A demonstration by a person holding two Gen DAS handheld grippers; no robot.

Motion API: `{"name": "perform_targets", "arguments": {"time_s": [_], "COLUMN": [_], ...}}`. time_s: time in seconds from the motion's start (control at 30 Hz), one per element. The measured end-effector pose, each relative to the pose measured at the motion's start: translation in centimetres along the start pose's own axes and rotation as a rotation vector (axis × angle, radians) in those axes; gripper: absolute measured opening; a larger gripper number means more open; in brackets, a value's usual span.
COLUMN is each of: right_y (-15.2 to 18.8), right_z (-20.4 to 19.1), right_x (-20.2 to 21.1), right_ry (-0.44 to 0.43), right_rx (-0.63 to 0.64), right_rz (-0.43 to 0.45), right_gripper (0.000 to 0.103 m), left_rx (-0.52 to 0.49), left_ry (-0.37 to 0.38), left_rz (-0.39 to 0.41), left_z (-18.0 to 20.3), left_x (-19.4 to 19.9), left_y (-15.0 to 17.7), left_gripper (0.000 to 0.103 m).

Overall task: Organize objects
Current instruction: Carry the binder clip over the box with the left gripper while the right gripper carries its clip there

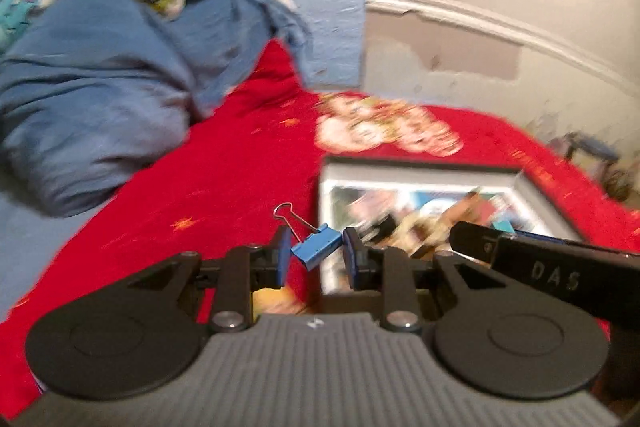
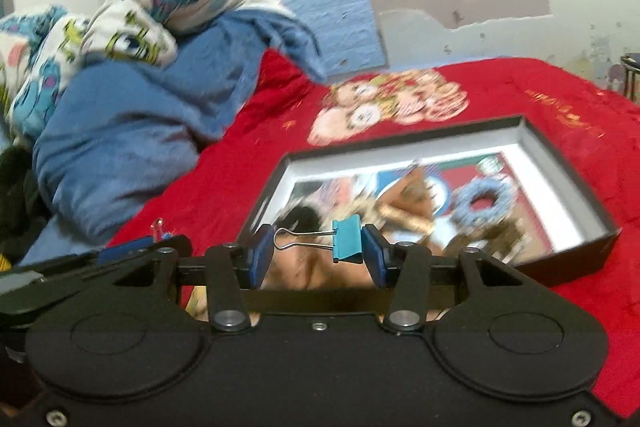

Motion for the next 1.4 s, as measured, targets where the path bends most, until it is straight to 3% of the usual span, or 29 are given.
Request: {"name": "perform_targets", "arguments": {"time_s": [0.1,0.3,0.47,0.7,0.8,1.0,1.13,1.4], "right_y": [-2.2,-6.8,-8.6,-7.2,-5.7,-5.3,-5.1,-4.5], "right_z": [2.4,8.2,11.7,13.9,14.4,14.7,15.5,16.5], "right_x": [0.7,0.1,-4.0,-9.3,-10.5,-10.3,-10.1,-10.7], "right_ry": [0.009,0.054,0.076,0.083,0.079,0.058,0.047,0.038], "right_rx": [-0.058,-0.136,-0.147,-0.148,-0.148,-0.2,-0.253,-0.32], "right_rz": [0.04,0.068,0.039,0.032,0.008,0.032,0.041,0.027], "right_gripper": [0.046,0.046,0.046,0.047,0.047,0.047,0.047,0.047], "left_rx": [0.046,0.043,-0.043,-0.017,-0.006,-0.051,-0.073,-0.078], "left_ry": [0.082,0.162,0.196,0.191,0.23,0.203,0.198,0.207], "left_rz": [0.008,0.008,0.028,0.006,-0.007,-0.064,-0.032,-0.058], "left_z": [1.4,5.2,9.1,11.0,11.4,12.4,12.7,12.9], "left_x": [-1.0,-5.5,-8.7,-11.9,-12.0,-12.9,-12.5,-12.9], "left_y": [-1.6,-4.7,-4.7,-2.0,-1.7,-0.2,-0.3,0.2], "left_gripper": [0.031,0.031,0.031,0.031,0.031,0.031,0.032,0.033]}}
Point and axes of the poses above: each gripper's, at about its wrist camera, not at the fingertips, and x roughly against the way its jaws point, z to its right, y to its underside, the point moved 9 cm from there along -x, roughly the way its jaws point, and after that the axes turned 15 degrees about -y, right-handed, at the moved point
